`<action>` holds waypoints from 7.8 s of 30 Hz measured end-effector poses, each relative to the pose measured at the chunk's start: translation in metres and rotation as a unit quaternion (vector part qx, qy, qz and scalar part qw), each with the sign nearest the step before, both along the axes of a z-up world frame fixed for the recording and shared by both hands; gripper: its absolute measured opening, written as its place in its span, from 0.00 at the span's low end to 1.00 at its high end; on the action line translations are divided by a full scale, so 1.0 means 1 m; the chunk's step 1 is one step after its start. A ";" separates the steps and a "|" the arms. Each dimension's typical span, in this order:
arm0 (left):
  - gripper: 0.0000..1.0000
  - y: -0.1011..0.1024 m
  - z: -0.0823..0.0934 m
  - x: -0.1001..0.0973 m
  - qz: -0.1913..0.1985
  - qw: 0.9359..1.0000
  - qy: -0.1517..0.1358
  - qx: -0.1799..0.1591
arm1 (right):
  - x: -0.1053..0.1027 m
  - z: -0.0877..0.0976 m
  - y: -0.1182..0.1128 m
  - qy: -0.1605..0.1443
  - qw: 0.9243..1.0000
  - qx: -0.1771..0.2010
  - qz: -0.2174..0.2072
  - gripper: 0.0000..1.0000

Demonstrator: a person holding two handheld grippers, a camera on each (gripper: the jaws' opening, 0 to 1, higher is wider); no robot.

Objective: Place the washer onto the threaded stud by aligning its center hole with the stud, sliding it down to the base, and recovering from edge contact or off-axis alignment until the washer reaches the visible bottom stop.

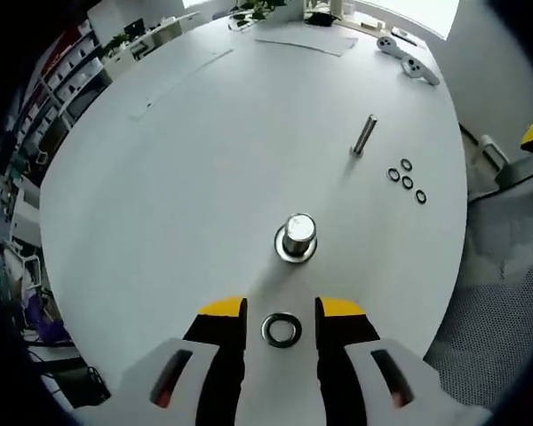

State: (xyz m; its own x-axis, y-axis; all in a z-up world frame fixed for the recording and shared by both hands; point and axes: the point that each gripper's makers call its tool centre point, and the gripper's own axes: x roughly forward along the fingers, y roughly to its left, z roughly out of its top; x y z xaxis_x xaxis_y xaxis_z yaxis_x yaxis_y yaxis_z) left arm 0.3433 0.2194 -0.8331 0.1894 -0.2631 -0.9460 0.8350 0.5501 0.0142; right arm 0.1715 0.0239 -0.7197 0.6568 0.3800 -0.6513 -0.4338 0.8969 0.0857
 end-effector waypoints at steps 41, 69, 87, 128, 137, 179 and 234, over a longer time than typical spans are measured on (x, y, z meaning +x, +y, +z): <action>0.21 0.016 -0.032 -0.015 0.030 0.999 0.016 0.017 | 0.000 -0.001 0.000 0.004 1.000 0.003 -0.001 0.33; 0.22 0.025 -0.033 -0.030 0.020 0.999 0.033 0.037 | 0.000 -0.001 0.001 0.003 1.000 0.004 0.007 0.33; 0.21 0.025 -0.033 -0.030 0.035 0.997 0.043 0.060 | -0.001 -0.002 0.003 0.007 1.000 0.003 0.010 0.33; 0.18 0.017 -0.011 -0.027 0.021 1.000 -0.003 0.004 | -0.001 -0.002 0.005 0.008 1.000 0.006 0.018 0.32; 0.18 -0.005 0.014 -0.015 -0.002 1.000 -0.019 -0.017 | -0.002 -0.002 0.005 0.010 1.000 0.006 0.018 0.32; 0.19 -0.055 0.034 0.016 -0.061 0.998 -0.034 -0.011 | 0.000 0.000 0.003 0.002 1.000 0.010 0.012 0.32; 0.19 -0.059 -0.015 0.017 -0.103 0.992 0.021 0.069 | 0.001 0.000 0.002 0.003 1.000 0.011 0.007 0.32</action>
